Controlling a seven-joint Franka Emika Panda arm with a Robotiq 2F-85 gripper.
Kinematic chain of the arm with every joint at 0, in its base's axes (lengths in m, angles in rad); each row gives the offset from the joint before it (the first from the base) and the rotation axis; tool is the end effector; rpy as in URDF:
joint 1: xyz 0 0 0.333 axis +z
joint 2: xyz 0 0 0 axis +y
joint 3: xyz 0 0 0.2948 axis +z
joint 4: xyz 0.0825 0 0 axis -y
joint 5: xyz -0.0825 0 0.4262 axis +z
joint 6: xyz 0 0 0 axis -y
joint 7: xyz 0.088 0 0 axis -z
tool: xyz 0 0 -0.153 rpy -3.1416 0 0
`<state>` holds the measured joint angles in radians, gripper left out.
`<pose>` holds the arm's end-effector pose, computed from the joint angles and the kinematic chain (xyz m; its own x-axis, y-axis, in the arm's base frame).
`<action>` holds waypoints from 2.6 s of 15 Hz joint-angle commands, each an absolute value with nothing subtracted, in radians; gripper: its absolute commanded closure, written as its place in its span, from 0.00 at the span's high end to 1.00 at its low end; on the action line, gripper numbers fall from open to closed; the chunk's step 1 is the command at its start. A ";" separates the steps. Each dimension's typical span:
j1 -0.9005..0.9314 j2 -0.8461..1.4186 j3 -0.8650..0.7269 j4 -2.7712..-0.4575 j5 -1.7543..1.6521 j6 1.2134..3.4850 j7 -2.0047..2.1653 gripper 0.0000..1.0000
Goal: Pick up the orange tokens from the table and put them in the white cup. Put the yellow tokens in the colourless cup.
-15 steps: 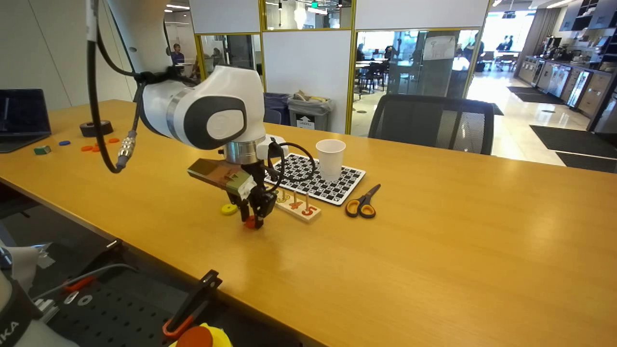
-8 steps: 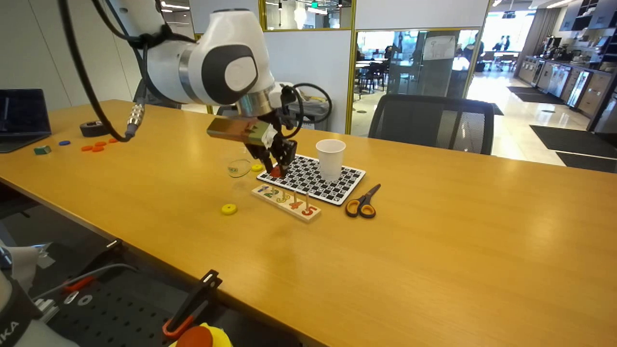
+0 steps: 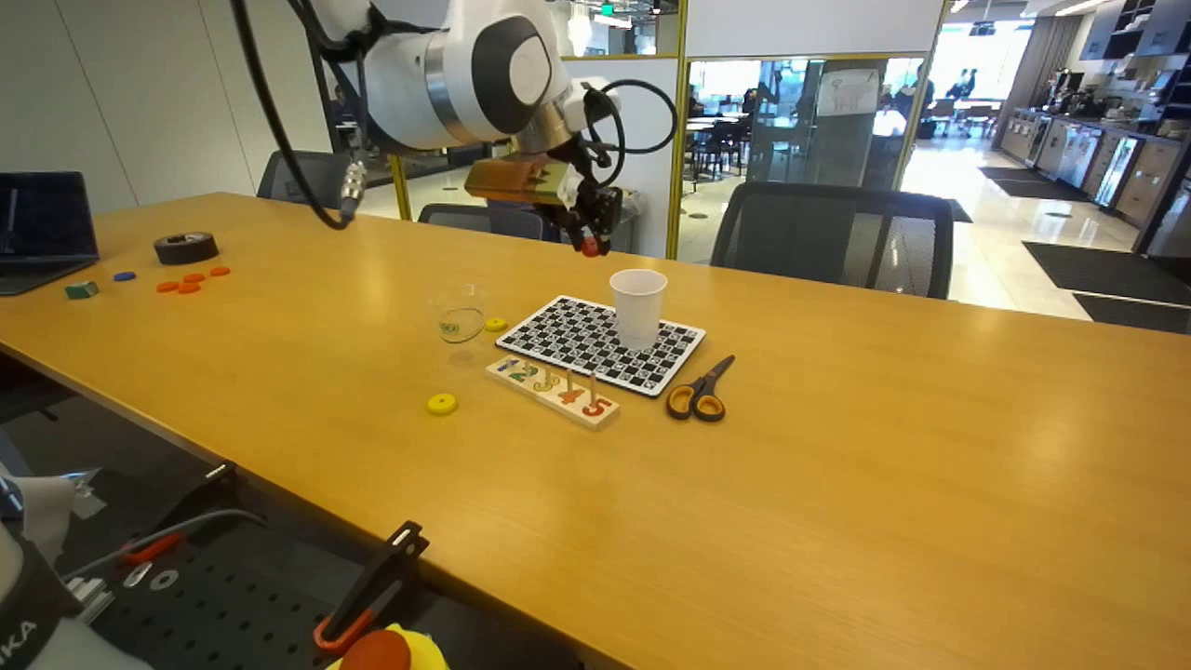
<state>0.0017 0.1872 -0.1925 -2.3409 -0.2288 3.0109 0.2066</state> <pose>0.5883 -0.1005 0.2122 0.8741 -0.1282 0.4686 -0.1820 -0.9807 0.0712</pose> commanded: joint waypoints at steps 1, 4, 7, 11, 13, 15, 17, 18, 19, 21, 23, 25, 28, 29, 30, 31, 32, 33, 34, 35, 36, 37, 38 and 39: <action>0.036 0.323 -0.237 -2.172 -0.257 2.990 0.283 0.17; 0.036 0.392 -0.239 -2.098 -0.233 2.971 0.283 0.17; 0.046 0.441 -0.249 -2.042 -0.197 2.927 0.268 0.17; 0.057 0.473 -0.265 -1.992 -0.195 2.862 0.279 0.17; 0.062 0.481 -0.273 -1.974 -0.201 2.827 0.289 0.67; 0.058 0.475 -0.265 -1.967 -0.202 2.785 0.284 0.74; 0.052 0.448 -0.248 -1.984 -0.200 2.754 0.270 0.88; 0.060 0.431 -0.252 -1.998 -0.210 2.741 0.275 0.97; 0.078 0.413 -0.269 -2.018 -0.231 2.731 0.296 1.00; 0.085 0.356 -0.262 -2.077 -0.245 2.706 0.282 1.00; 0.078 0.289 -0.233 -2.144 -0.238 2.658 0.253 1.00; 0.076 0.220 -0.210 -2.216 -0.240 2.602 0.241 1.00; 0.051 0.116 -0.157 -2.350 -0.212 2.567 0.193 1.00; 0.040 0.090 -0.135 -2.392 -0.186 2.565 0.159 1.00; 0.040 0.074 -0.126 -2.427 -0.189 2.570 0.163 1.00; 0.039 0.061 -0.119 -2.459 -0.200 2.580 0.170 1.00; 0.036 0.054 -0.105 -2.487 -0.191 2.585 0.158 1.00; 0.033 0.054 -0.094 -2.514 -0.182 2.597 0.148 1.00; 0.030 0.055 -0.081 -2.538 -0.159 2.613 0.123 1.00; 0.031 0.063 -0.071 -2.558 -0.149 2.629 0.110 1.00; 0.032 0.072 -0.063 -2.575 -0.145 2.649 0.106 1.00; 0.035 0.081 -0.054 -2.591 -0.138 2.673 0.099 1.00; 0.036 0.089 -0.047 -2.606 -0.137 2.697 0.092 1.00; 0.038 0.100 -0.039 -2.617 -0.137 2.723 0.090 1.00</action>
<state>0.0510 0.0989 -0.0704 -2.5699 -0.1639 2.6450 0.1311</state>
